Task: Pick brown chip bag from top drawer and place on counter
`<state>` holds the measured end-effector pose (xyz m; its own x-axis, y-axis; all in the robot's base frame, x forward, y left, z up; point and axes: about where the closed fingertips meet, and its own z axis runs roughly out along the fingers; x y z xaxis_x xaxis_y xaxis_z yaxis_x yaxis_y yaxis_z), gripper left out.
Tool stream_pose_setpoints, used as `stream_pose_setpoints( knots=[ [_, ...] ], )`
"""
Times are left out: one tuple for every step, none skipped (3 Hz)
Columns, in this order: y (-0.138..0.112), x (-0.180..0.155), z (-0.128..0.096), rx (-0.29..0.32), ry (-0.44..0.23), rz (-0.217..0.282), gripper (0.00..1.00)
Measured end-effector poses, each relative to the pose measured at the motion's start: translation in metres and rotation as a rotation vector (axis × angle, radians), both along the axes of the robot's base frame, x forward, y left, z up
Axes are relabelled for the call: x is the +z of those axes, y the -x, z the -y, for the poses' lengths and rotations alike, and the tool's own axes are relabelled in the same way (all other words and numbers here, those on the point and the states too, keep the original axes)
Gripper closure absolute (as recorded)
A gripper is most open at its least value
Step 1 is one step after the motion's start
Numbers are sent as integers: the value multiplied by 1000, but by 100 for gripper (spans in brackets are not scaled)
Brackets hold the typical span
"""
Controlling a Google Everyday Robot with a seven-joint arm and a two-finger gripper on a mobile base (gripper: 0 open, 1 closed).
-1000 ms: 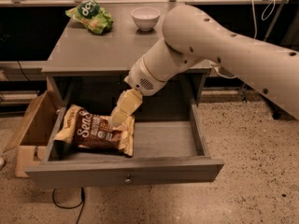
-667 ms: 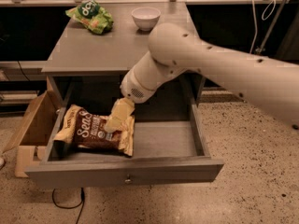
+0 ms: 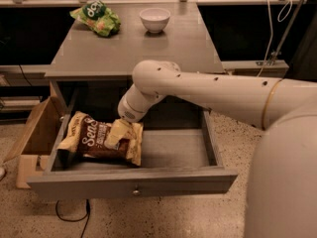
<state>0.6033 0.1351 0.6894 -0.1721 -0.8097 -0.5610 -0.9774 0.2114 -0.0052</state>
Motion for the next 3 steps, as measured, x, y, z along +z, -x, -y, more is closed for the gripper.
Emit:
stream_pose_setpoints(
  knots=[
    [-9,-39,-18,-5,-13,-18,0],
    [-8,-65,-31,-7,-50,-39,18],
    [-4,-67,-32,-11,-132,-29,41]
  ],
)
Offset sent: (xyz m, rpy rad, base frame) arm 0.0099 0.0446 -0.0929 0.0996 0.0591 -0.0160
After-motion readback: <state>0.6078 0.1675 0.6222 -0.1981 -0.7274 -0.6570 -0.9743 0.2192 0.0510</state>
